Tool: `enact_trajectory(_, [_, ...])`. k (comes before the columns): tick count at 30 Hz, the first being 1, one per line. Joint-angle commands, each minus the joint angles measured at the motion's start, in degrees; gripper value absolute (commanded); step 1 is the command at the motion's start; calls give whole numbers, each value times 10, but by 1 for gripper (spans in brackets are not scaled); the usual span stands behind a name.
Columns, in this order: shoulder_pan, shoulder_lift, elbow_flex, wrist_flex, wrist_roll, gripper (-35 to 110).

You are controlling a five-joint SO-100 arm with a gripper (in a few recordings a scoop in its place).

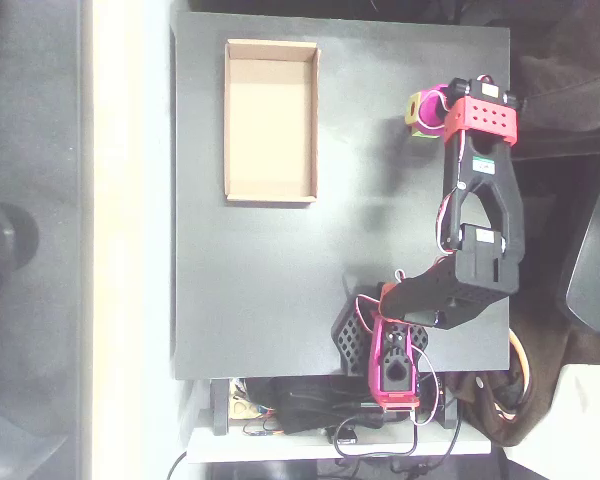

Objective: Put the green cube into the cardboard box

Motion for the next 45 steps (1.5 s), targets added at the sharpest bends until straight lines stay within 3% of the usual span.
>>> enact_trajectory(1, [10,19,-7,8,4,5])
enact_trajectory(13, [9,54,-8,8,4,4])
enact_trajectory(30, [-2,315,-8,8,4,4])
enact_trajectory(45, [-103,491,-2,7,4,4])
